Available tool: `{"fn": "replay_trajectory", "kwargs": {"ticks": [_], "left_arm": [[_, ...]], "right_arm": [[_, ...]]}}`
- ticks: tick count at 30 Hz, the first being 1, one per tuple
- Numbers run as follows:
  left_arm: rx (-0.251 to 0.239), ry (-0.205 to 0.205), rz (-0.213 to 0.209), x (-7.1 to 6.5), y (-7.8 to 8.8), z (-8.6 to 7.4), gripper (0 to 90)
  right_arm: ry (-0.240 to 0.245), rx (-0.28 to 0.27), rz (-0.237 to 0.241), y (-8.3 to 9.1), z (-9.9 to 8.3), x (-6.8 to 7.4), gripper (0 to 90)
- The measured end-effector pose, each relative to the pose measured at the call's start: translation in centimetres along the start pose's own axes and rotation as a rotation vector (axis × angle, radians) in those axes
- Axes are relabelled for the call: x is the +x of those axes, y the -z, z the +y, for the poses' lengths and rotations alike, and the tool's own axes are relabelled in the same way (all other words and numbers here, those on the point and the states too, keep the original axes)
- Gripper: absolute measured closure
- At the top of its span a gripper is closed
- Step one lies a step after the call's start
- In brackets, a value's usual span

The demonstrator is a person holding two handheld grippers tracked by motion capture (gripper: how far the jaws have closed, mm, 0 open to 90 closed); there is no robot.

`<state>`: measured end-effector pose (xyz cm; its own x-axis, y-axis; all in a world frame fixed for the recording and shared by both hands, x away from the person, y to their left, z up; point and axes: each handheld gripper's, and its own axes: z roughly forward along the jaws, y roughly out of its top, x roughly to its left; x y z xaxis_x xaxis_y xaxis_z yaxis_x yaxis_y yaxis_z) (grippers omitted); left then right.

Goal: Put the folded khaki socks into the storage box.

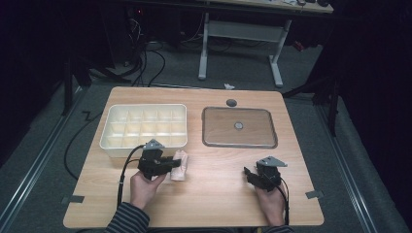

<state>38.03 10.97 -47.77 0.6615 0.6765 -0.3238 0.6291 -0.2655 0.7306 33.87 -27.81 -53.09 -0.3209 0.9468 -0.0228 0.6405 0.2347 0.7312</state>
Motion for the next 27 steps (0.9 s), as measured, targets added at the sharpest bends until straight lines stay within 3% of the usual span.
{"fn": "replay_trajectory", "kwargs": {"ticks": [14,24,27], "left_arm": [[-0.027,-0.015,0.037,0.8,3.4,0.0,74.1],[-0.063,0.025,0.064,2.4,5.7,-0.1,74.0],[-0.071,0.02,0.074,2.5,6.3,0.1,74.0]], "right_arm": [[-0.002,0.0,-0.001,0.0,0.0,0.0,42.5],[0.0,-0.001,-0.001,0.0,0.0,0.0,42.3],[-0.004,0.0,-0.001,0.0,0.0,0.0,42.2]]}}
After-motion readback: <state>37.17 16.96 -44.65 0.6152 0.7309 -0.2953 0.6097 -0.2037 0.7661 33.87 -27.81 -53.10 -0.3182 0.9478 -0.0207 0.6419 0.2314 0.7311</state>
